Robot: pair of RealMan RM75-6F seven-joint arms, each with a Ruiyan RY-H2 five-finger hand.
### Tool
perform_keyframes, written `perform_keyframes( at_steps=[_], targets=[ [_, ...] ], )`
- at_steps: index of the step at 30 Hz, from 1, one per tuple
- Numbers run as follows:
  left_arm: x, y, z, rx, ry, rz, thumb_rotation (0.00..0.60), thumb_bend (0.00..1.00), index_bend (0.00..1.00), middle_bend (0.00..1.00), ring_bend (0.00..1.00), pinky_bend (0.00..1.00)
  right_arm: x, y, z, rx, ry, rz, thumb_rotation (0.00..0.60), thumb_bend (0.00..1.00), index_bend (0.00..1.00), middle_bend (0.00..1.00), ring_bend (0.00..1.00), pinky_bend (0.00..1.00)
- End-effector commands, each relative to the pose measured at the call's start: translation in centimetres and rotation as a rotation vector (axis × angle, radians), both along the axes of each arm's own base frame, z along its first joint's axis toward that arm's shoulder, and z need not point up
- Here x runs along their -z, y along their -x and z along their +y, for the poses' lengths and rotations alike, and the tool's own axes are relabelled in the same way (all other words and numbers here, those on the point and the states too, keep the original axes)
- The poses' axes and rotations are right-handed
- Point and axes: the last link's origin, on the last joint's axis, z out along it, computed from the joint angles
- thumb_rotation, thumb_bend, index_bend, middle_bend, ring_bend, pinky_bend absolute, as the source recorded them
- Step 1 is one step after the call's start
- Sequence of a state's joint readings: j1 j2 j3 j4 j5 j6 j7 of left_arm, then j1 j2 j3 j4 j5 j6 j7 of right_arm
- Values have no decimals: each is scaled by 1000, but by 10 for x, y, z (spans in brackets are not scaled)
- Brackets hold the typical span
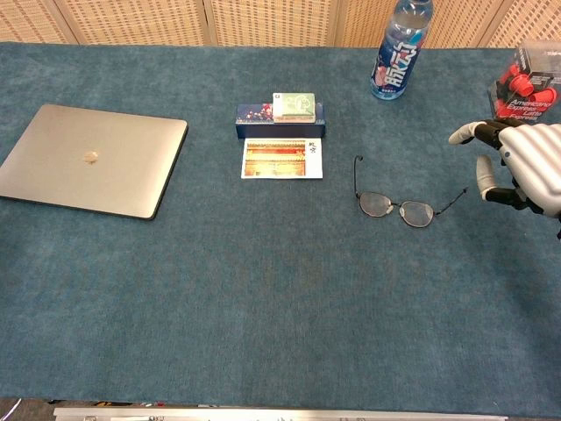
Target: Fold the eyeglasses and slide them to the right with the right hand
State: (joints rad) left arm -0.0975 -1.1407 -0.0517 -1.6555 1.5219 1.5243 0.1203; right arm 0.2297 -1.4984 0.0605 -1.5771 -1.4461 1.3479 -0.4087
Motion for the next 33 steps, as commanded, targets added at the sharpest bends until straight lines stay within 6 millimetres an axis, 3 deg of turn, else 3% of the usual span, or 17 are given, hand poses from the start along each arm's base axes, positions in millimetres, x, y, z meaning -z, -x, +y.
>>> perform_keyframes(
  at_steps=[1, 10, 24, 33],
  targets=[
    [0, -1, 0, 1, 0, -1, 600, 0, 505, 475, 353, 538, 1, 0, 0, 2, -1, 0, 600, 693, 311, 320, 238, 450],
    [0, 0, 0, -1, 0, 0, 600, 0, 505, 476, 353, 539, 8, -5, -5, -7, -9, -23, 600, 689, 311, 320, 238, 450],
    [-1, 2, -2, -5, -2, -6, 600, 0, 505, 476, 353, 539, 20, -9, -12, -21, -25, -38, 600, 529, 311, 320, 238, 450],
    [0, 4, -2, -12, 1, -9, 600, 0, 504, 476, 353, 538, 27, -7, -18, -32, -22, -43, 600, 505, 311, 320, 239, 450]
  ],
)
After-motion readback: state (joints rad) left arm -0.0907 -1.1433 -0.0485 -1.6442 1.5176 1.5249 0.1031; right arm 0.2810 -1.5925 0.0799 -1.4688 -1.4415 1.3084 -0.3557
